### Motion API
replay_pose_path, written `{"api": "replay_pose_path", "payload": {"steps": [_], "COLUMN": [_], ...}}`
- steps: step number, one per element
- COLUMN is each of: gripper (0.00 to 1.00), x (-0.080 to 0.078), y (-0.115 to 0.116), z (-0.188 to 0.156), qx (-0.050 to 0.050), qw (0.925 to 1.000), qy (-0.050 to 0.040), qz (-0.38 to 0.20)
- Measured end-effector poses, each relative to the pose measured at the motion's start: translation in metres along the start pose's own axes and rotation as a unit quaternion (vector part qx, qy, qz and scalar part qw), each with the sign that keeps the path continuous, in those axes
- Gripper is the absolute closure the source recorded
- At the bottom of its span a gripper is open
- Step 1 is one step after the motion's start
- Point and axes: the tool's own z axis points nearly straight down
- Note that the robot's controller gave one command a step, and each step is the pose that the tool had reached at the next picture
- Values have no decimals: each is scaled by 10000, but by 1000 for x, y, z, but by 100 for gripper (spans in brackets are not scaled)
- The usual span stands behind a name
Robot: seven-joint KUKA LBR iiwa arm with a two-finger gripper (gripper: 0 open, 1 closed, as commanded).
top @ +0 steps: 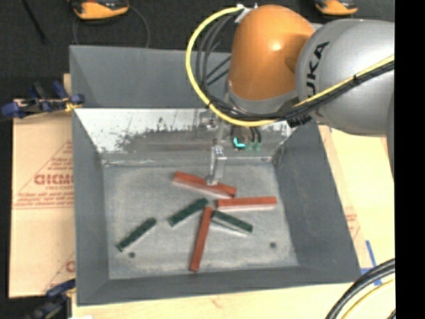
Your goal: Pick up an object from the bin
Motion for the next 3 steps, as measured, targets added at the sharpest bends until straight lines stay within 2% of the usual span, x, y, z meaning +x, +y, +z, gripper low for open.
{"api": "replay_pose_path", "payload": {"steps": [1, 2, 3], "gripper": [0, 100, 100], "x": [24, 22, 18], "y": [11, 12, 4], "z": [160, 155, 153], "qx": [8, -4, 12], "qw": [9944, 9945, 9877], "qy": [2, -35, -45], "qz": [-1060, -1043, -1563]}}
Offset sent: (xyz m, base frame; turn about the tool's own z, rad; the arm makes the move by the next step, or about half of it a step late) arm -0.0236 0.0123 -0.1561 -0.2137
